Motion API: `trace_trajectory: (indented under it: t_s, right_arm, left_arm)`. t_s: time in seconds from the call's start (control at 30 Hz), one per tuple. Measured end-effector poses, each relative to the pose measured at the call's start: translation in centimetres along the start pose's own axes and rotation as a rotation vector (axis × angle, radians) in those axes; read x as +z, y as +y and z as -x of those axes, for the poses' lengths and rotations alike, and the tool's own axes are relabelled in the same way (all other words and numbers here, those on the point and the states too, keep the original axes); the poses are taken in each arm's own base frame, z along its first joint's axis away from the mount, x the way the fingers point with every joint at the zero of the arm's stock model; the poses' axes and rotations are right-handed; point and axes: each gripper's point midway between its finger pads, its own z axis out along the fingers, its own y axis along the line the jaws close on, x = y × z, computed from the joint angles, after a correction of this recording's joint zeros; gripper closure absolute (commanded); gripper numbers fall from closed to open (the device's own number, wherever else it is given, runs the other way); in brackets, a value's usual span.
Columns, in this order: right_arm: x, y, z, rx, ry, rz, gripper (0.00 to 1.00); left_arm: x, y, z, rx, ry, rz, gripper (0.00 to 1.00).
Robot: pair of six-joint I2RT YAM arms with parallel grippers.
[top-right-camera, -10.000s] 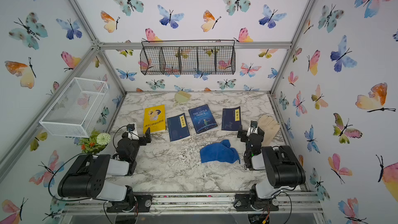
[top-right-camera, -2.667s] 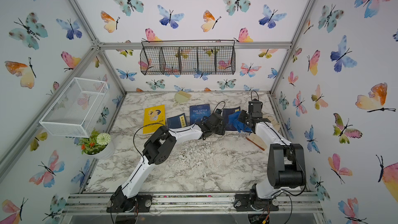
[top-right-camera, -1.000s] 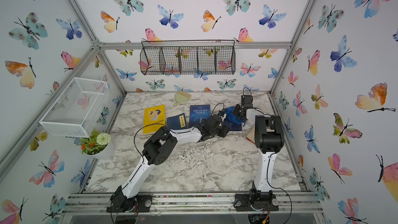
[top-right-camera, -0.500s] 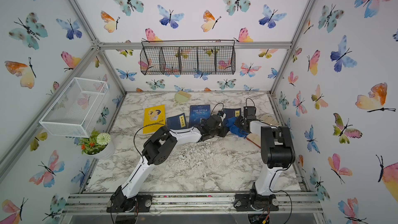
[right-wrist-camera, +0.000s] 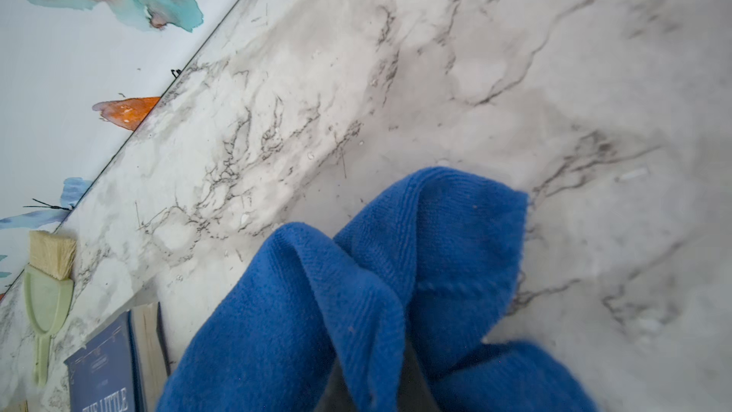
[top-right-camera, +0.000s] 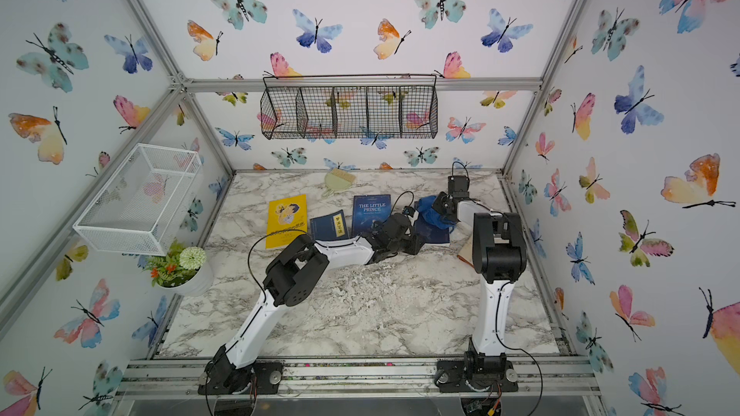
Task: Wipe the cover of the book
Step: Wipe the dirt from the cover of the book.
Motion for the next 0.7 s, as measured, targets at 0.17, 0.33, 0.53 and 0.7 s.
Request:
trace_trajectory:
  t_s: [0.17, 0.33, 0.53, 0.7]
  right_arm:
    - [-1.4, -0.9, -1.7, 0.005, -0.009, 0.020, 0.96]
    - [-4.7, -2.6, -5.2, 0.009, 0.018, 0.018, 0.96]
    - [-5.5, -2.9, -6.2, 0.020, 0.027, 0.017, 0.96]
    - [-3.0, -1.2, -3.9, 0.029, 0.019, 0.036, 0.96]
  left_arm:
    - [-0.1, 0.0, 0.0, -0.006, 0.002, -0.003, 0.65]
    - [-0.1, -0.1, 0.1, -0.017, 0.001, -0.007, 0.65]
    - [-0.2, -0.1, 0.2, -0.023, 0.002, -0.006, 0.66]
    - [-0.3, 0.0, 0.0, -0.028, 0.005, -0.005, 0.66]
